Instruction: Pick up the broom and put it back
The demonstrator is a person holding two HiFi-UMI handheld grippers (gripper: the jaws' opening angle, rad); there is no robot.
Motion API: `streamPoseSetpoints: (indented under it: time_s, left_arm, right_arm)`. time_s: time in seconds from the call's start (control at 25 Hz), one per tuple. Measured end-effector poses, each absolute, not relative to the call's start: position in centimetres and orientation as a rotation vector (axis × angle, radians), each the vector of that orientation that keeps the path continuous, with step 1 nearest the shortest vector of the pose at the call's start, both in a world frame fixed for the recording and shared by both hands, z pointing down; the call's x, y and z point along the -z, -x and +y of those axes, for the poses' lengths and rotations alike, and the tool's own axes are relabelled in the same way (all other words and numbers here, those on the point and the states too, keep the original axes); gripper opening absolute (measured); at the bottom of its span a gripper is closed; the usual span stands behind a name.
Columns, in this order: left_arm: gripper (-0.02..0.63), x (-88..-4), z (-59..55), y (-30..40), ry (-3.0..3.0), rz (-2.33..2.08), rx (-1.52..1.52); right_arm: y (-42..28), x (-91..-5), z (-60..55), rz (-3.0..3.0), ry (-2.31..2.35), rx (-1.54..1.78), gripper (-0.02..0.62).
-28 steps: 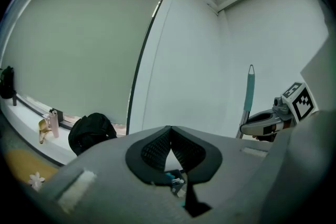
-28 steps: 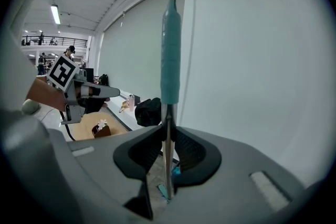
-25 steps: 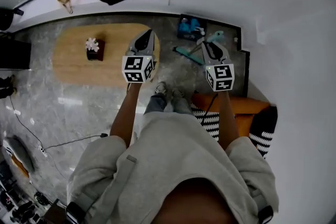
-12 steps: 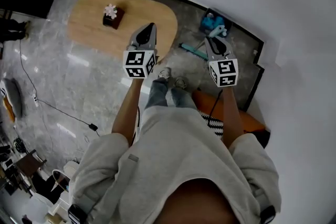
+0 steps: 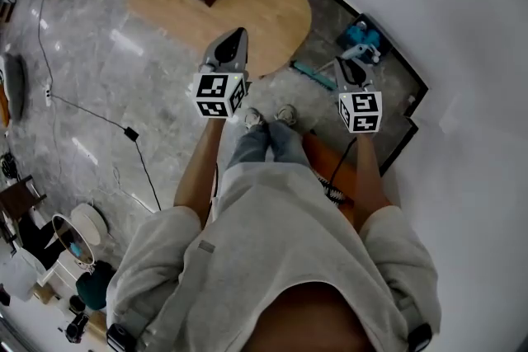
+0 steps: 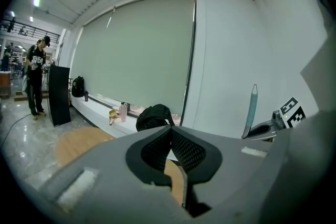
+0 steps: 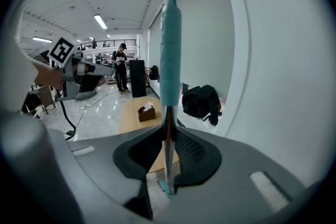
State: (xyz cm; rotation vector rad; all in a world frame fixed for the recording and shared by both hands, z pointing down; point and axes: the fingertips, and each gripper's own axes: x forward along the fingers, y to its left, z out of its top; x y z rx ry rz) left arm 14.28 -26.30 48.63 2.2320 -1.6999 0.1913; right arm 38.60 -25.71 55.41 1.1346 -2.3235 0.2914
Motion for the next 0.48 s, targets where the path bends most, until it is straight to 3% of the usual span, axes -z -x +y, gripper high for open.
streamPoseSetpoints:
  time_s: [0.48]
  left_arm:
    - [0.002, -54.1, -23.7, -9.0, -2.121, -1.712, -0.132]
  right_arm:
    - [-31.6, -61.8, -24.4, -2.288, -0.853, -0.26, 0.075]
